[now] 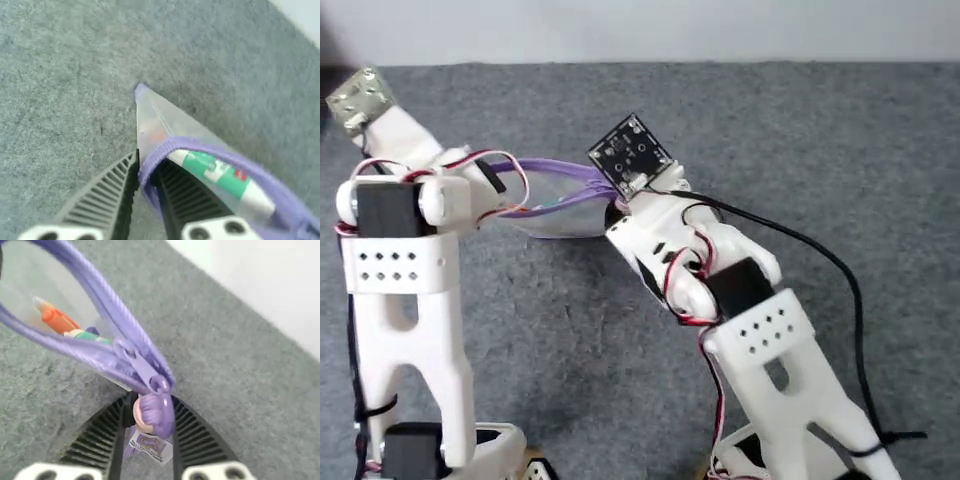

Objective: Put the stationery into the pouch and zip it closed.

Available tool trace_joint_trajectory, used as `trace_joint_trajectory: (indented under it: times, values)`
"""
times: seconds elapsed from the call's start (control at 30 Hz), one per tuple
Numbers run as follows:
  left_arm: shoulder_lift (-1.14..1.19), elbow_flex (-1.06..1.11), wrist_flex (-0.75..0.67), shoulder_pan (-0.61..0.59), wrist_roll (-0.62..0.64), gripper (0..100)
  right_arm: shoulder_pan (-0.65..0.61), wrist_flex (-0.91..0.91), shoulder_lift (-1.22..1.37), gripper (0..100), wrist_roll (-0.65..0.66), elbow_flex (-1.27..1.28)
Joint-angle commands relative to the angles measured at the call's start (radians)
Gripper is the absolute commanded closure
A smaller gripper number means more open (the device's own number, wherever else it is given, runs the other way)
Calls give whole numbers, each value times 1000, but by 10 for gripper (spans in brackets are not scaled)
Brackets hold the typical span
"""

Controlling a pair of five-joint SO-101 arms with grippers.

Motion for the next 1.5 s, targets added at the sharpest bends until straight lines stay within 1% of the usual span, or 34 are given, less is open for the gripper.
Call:
trace_joint_trajectory:
  times: [0.0,0.07,0.1,0.2,0.3,0.37,0.4,0.6,0.7,0.8,0.87,1.0,1.1,1.17,1.23,1.37,1.47]
  values:
    - [-49,36,34,52,-78,984,45,4,-68,989,32,-9]
    - [-98,38,34,68,-81,963,62,4,-79,989,34,-11]
    - [-118,38,34,68,-81,937,65,5,-82,989,34,-11]
    - [-176,38,34,68,-83,796,67,5,-96,989,37,-15]
    - [-236,38,34,63,-83,633,64,2,-119,991,101,-15]
    - [-287,38,34,64,-83,563,68,-2,-131,991,130,-15]
    - [-315,38,34,68,-83,551,70,-2,-133,991,138,-15]
    - [-497,39,35,80,-89,550,87,-2,-157,991,138,-15]
    - [-601,102,37,158,-146,551,84,-2,-174,991,143,-23]
    - [-706,243,37,235,-173,551,84,-2,-177,991,184,-49]
    - [-766,358,37,258,-183,551,84,-2,-185,991,213,-54]
    - [-845,552,20,262,-180,551,51,13,-186,991,233,-81]
    - [-875,653,-21,261,-176,551,4,96,-185,991,235,-147]
    - [-876,713,-66,238,-166,551,-28,174,-185,991,245,-178]
    - [-875,769,-135,172,-152,551,-42,248,-186,991,265,-204]
    - [-875,848,-242,31,-155,551,-42,346,-186,991,264,-265]
    - [-875,865,-288,0,-155,551,-45,438,-186,991,264,-305]
